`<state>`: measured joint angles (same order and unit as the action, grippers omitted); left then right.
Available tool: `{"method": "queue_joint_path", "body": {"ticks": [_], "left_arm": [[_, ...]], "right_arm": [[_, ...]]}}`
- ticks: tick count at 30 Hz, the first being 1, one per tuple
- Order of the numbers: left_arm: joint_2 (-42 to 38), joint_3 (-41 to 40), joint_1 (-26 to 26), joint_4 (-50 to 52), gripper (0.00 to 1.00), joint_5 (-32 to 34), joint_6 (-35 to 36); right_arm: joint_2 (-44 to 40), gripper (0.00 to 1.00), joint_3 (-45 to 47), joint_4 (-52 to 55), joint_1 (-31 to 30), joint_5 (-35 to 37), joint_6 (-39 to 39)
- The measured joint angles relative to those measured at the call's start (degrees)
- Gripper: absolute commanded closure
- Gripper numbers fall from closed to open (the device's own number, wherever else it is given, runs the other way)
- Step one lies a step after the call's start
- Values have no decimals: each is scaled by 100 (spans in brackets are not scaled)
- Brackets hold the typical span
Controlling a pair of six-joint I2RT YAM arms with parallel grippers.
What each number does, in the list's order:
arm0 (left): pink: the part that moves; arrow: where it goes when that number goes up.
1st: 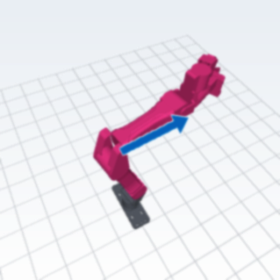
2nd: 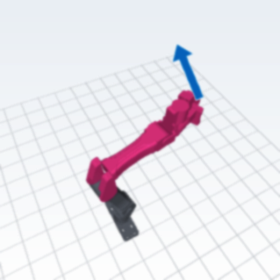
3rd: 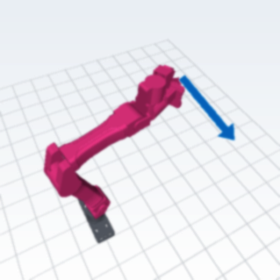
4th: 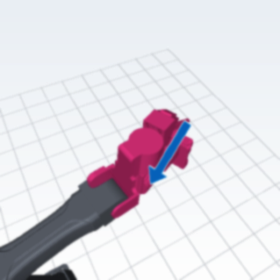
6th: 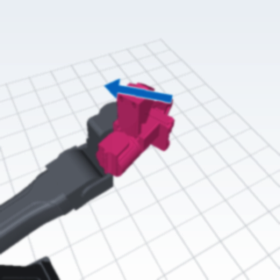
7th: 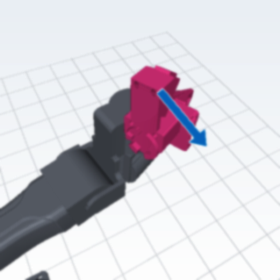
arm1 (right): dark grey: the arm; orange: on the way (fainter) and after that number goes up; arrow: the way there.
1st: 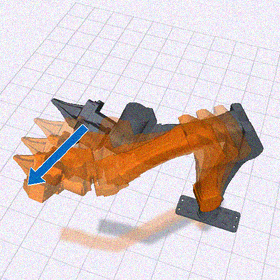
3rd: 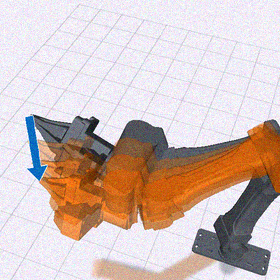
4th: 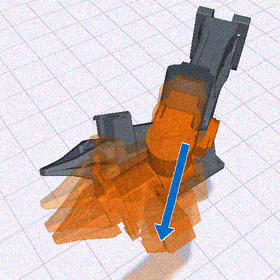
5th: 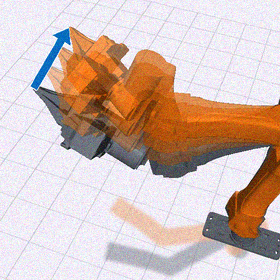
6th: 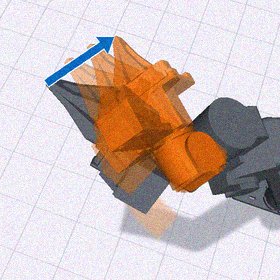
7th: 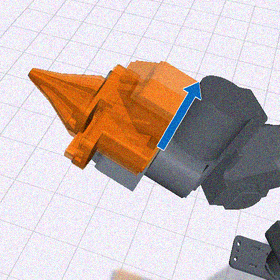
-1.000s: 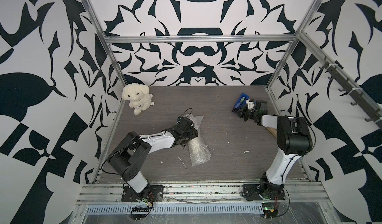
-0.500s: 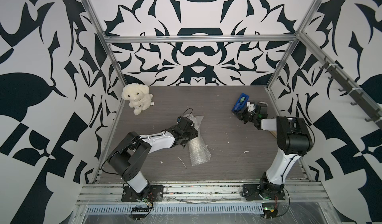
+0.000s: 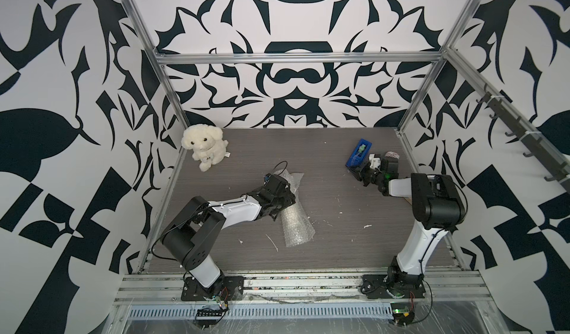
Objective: Wrap vases in bubble wrap
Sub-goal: Tear off the tape using the Tape Cutter.
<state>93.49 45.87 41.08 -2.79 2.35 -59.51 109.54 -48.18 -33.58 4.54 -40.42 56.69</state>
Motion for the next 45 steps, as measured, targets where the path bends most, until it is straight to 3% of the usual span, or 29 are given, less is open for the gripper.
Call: {"method": "queue_joint_path", "body": {"ticks": [35, 45], "left_arm": [[0, -2, 9, -11, 76, 11, 0], [0, -4, 9, -85, 76, 26, 20]], "right_arm": [[407, 100, 195, -848, -138, 715, 42], [608, 100, 531, -1346, -179, 859, 586]]}}
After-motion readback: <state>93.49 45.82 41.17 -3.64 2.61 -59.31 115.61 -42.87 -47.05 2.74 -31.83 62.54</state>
